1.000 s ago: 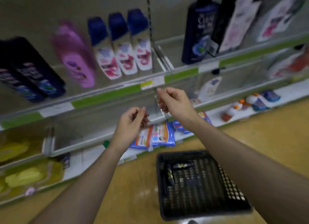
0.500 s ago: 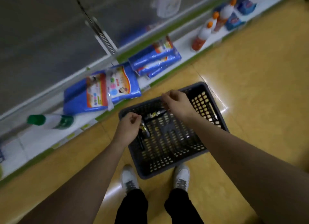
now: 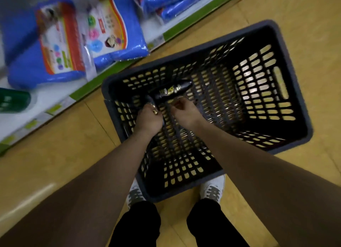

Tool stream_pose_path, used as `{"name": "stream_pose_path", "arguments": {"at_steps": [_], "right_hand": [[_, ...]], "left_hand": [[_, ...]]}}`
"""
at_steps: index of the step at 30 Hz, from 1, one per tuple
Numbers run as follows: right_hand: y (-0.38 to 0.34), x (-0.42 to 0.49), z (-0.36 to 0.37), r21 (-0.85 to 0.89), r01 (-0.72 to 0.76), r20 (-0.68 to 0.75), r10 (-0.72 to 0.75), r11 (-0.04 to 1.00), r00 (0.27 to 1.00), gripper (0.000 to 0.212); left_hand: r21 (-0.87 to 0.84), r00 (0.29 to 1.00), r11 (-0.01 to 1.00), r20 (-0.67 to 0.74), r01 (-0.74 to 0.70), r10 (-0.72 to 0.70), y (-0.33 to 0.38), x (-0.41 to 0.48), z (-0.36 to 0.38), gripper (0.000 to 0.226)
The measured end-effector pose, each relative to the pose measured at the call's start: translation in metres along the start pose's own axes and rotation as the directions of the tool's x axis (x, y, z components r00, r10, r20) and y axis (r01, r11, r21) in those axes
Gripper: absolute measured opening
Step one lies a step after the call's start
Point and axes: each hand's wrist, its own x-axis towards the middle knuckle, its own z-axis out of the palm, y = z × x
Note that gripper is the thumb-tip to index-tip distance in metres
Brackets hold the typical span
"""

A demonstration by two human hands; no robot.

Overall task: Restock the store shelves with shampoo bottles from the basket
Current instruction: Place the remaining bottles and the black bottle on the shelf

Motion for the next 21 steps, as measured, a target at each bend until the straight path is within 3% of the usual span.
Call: {"name": "stream_pose_path", "arguments": {"at_steps": [5,11,17,21], "right_hand": [[0.031,0.054,0.021,0.106,-0.1,0.022,0.099,0.989,0.995,0.053],[0.046,0.119,0.018,0.417,-0.139,-0.115,0.204,0.898,0.972,0.081],[0.055,0.148,0.023,0.603,-0.132,-0.148,0.273,0.787,0.951,0.067],[0.055,0.156,0.027,0.63,-0.13,-0.178,0.306,0.766,0.935,0.067]], "left_hand": [[0.107,0.998,0.994,-0.065,0.032,-0.026,-0.013,0.054,0.028,0.047],[0.313,0.953,0.918,-0.102,-0.243,0.287,-0.005,0.092,0.043,0.055],[0.494,0.925,0.828,-0.111,-0.265,0.362,-0.002,0.117,0.055,0.063],[0.49,0.931,0.821,-0.046,-0.295,0.362,-0.003,0.12,0.059,0.057]]}}
